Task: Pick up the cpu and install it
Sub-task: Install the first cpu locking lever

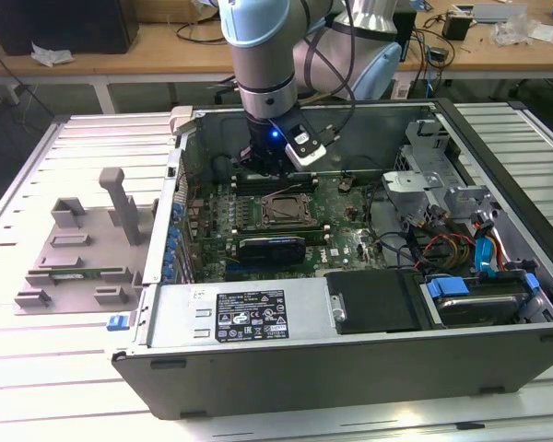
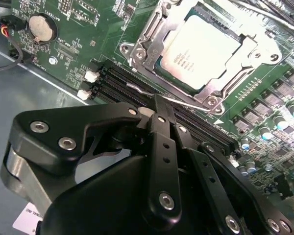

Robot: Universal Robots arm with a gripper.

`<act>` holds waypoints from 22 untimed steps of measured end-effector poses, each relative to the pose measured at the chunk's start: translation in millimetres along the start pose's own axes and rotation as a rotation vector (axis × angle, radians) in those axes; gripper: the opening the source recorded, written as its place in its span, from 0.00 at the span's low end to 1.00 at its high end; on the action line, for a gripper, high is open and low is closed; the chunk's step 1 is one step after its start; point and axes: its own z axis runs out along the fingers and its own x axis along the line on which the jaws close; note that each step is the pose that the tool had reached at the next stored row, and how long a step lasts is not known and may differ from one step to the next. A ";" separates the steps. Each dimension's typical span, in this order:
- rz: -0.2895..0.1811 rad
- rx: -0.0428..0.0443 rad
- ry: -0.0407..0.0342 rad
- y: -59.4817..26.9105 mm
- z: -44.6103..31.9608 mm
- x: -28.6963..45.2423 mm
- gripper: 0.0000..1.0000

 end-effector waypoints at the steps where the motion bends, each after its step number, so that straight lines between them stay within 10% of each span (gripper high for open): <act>1: 0.008 0.0028 -0.0013 0.0 0.3 0.1 0.11; 10: 0.174 0.0303 -0.0280 0.2 4.2 0.6 0.11; 22: 0.215 0.0503 -0.0448 6.0 8.7 7.2 0.11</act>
